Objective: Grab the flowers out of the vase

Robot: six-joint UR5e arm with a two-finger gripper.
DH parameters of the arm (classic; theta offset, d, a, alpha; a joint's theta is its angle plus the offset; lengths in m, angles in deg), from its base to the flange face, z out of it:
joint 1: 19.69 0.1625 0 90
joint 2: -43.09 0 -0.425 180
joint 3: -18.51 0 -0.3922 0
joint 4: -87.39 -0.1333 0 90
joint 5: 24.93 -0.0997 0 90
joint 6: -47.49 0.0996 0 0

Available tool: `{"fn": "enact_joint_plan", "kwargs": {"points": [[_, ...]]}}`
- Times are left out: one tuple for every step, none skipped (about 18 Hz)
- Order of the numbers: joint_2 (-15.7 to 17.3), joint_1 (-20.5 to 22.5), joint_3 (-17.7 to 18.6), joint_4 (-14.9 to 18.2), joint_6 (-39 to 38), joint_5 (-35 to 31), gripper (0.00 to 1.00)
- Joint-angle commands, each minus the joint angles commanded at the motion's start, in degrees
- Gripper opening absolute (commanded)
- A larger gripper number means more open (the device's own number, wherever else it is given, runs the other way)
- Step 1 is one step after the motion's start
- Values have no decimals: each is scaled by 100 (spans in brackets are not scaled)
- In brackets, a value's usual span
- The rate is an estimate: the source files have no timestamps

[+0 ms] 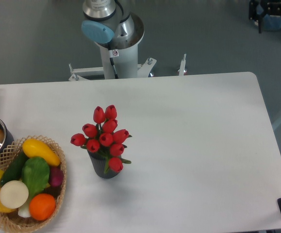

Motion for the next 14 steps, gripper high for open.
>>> {"fn": "enact_joint_plan", "kwargs": {"points": [[0, -9, 9, -9, 0, 0, 100], [0, -17, 9, -17, 0, -9, 100], [-9, -44, 0, -18, 0, -9, 100], [-9, -79, 0, -35, 0, -9, 100], [-9, -88, 0, -35, 0, -9, 100], [-9, -88, 0, -53, 0, 0, 100], [-9, -97, 9, -61, 0, 17, 100], [-9, -105, 9, -62, 0, 44, 100], [-17, -105, 17, -62, 0, 53, 100], [-9, -105, 26, -62, -9, 53, 100], [-9, -114, 44, -62, -9, 53, 100], [-17, -166, 53, -70, -9, 53, 100], [-26, -193, 61, -70, -9, 53, 100], [-26, -202, 62, -70, -9, 53, 100]]}}
